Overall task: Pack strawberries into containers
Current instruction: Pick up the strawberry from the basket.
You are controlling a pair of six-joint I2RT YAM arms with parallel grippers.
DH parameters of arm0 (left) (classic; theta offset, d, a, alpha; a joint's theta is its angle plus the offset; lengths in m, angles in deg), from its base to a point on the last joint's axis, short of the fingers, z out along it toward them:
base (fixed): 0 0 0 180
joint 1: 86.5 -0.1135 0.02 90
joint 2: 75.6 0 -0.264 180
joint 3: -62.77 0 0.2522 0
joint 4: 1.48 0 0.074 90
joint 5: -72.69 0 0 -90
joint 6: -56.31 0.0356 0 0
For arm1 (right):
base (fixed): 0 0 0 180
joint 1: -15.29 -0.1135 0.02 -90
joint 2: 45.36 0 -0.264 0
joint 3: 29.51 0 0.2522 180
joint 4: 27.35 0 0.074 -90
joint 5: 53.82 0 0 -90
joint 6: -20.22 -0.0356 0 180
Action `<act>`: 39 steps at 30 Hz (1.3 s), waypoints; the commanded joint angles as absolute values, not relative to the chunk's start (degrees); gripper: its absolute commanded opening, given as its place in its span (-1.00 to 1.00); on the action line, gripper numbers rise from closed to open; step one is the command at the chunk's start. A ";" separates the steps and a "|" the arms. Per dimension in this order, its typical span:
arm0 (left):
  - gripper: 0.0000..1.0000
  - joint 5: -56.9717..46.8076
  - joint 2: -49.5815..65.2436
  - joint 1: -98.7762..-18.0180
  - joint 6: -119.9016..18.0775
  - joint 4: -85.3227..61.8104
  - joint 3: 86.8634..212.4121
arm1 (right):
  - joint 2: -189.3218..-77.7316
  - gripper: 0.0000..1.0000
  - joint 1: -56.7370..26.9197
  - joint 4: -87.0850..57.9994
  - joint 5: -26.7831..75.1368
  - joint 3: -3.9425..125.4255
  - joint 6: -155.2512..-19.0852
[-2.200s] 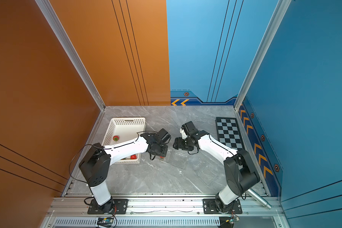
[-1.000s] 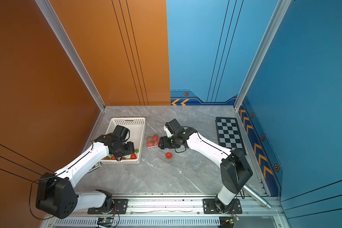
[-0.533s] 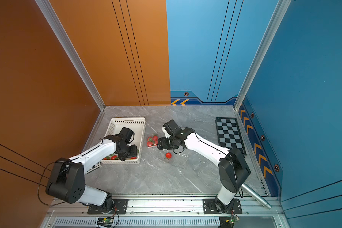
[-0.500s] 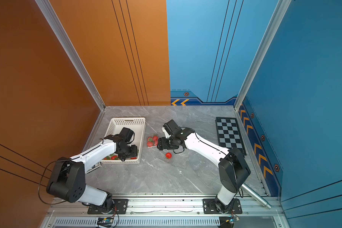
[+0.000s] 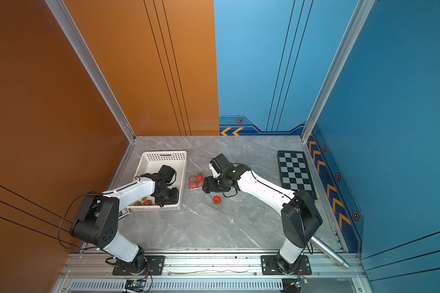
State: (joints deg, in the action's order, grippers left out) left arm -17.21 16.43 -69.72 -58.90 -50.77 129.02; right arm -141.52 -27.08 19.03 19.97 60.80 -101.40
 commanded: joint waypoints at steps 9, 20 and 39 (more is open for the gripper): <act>-0.22 -15.75 19.15 -69.18 -57.95 -49.94 128.84 | -140.55 0.41 -26.22 20.97 21.77 60.26 -102.13; -0.47 -14.69 12.87 -69.85 -58.43 -51.43 129.11 | -140.37 0.40 -25.31 20.86 21.67 59.42 -101.78; -0.37 -19.29 -1.04 -56.93 -59.36 -62.87 143.94 | -133.87 0.36 -17.90 20.42 21.58 52.00 -101.69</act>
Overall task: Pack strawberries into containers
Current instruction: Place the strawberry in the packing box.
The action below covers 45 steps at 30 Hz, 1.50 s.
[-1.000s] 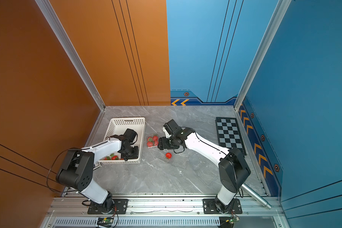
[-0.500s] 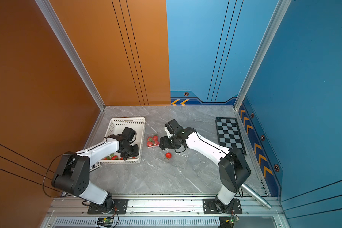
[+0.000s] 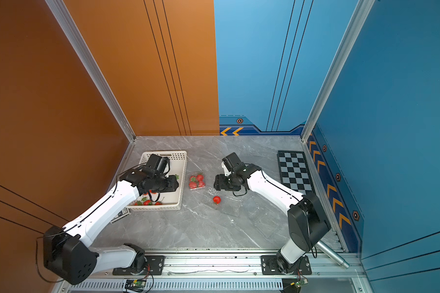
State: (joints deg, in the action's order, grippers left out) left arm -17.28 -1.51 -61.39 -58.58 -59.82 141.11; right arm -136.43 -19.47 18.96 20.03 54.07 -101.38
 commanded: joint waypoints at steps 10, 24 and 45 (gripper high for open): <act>-0.41 -21.37 15.97 -40.08 -64.02 -60.52 152.86 | -128.25 0.36 -10.98 20.42 20.28 43.73 -101.05; -0.42 -20.87 28.29 -40.92 -64.21 -56.40 152.08 | -127.36 0.34 -10.26 19.94 18.17 41.03 -99.78; 0.36 -23.02 28.49 -42.56 -65.08 -55.32 149.81 | -131.17 0.41 -13.38 21.01 17.92 43.51 -98.71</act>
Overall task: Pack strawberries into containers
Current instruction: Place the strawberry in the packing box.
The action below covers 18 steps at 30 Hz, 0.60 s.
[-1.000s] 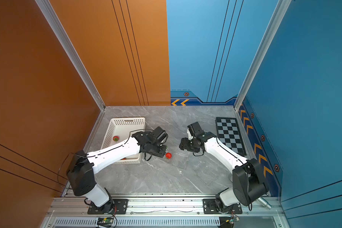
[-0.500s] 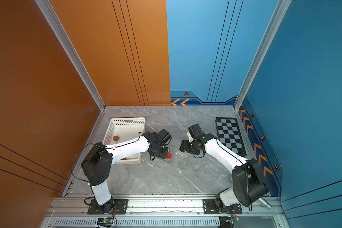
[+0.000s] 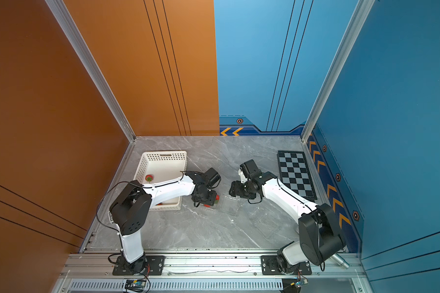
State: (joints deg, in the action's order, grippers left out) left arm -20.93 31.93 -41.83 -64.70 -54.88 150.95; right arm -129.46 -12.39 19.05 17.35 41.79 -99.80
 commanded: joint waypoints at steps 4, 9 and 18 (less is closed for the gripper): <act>0.38 -23.17 25.92 -43.58 -65.09 -55.25 148.40 | -132.58 0.41 -14.87 21.46 18.70 45.40 -98.61; 0.39 -23.11 21.54 -44.81 -64.30 -55.32 146.69 | -134.40 0.42 -16.24 22.22 19.21 48.61 -98.09; 0.40 -23.35 10.15 -48.89 -63.53 -57.03 143.80 | -137.98 0.42 -18.36 23.15 19.30 54.06 -97.71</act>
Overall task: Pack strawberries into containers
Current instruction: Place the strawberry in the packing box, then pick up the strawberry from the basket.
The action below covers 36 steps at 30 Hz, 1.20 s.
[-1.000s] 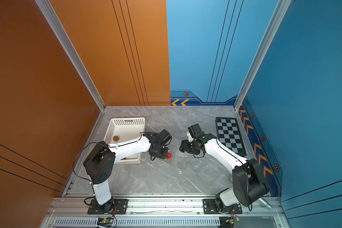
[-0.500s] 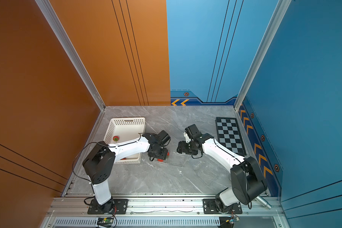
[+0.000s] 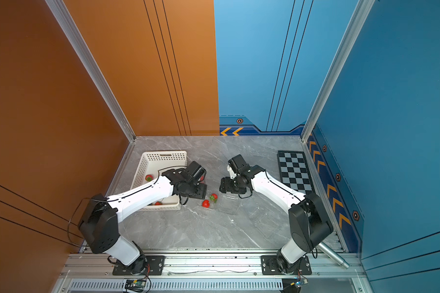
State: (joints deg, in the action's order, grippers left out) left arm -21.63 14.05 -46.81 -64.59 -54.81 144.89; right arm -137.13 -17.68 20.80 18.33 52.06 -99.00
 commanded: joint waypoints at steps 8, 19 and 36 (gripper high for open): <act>0.41 -26.27 0.61 -63.13 -65.54 -65.38 139.61 | -139.13 0.42 -20.84 23.15 19.93 56.68 -97.82; 0.42 -21.18 3.18 -76.19 -62.79 -66.32 132.96 | -141.64 0.43 -24.43 24.73 21.76 59.66 -97.48; 0.36 -18.07 12.72 -78.61 -60.86 -63.71 131.86 | -144.59 0.41 -26.38 25.26 21.31 60.89 -98.00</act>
